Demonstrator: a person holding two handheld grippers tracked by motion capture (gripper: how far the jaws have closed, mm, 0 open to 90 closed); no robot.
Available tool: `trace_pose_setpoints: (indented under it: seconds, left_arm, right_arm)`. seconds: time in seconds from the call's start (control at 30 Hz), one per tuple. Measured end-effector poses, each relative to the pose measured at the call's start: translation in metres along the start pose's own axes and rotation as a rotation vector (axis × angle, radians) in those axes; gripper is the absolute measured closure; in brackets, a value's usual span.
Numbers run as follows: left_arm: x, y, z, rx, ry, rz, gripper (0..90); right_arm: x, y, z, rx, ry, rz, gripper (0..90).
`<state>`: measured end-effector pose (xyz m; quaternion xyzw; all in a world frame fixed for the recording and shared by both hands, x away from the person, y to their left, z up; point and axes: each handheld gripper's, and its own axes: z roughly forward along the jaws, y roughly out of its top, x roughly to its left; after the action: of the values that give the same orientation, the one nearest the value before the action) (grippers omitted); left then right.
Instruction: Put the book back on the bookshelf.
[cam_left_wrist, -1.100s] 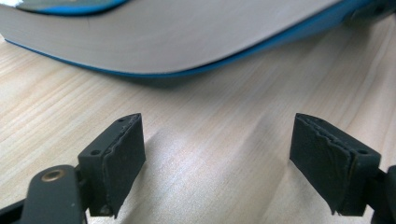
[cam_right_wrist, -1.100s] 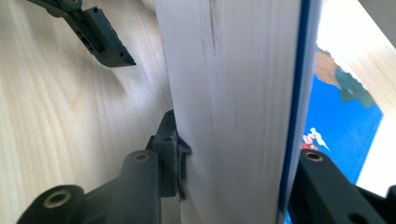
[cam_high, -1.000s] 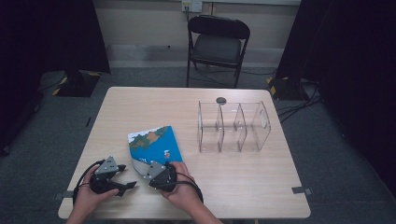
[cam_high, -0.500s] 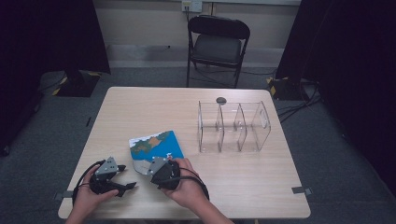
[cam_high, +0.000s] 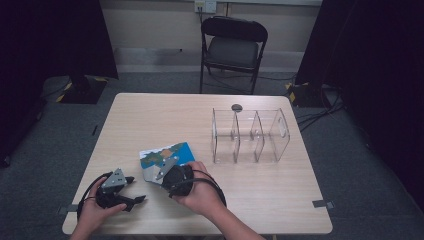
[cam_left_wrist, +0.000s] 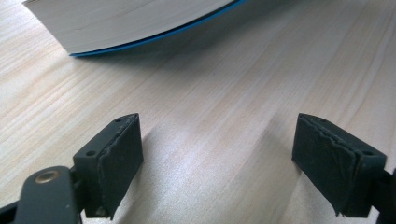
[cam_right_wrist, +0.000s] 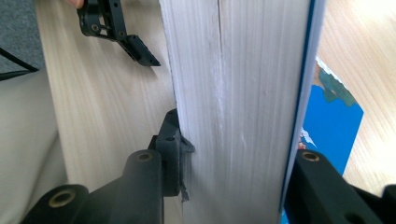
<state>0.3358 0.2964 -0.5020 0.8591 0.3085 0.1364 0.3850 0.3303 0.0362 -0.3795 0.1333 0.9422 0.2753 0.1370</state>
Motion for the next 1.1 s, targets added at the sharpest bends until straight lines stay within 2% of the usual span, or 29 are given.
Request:
trace_pose_setpoints:
  seconds: [0.47, 0.93, 1.1]
  left_arm:
    - [0.001, 0.0, -0.001, 0.009, 0.004, 0.006, 15.1]
    - [0.001, 0.0, -0.001, 0.01, 0.003, 0.007, 14.5]
    - [0.001, 0.0, 0.0, 0.011, -0.001, 0.005, 14.1]
  right_arm:
    - [-0.009, 0.009, -0.015, 0.029, 0.05, 0.026, 61.3]
    - [-0.015, 0.021, -0.044, 0.077, 0.096, 0.059, 61.6]
    - [-0.019, 0.025, -0.057, 0.079, 0.112, 0.085, 61.6]
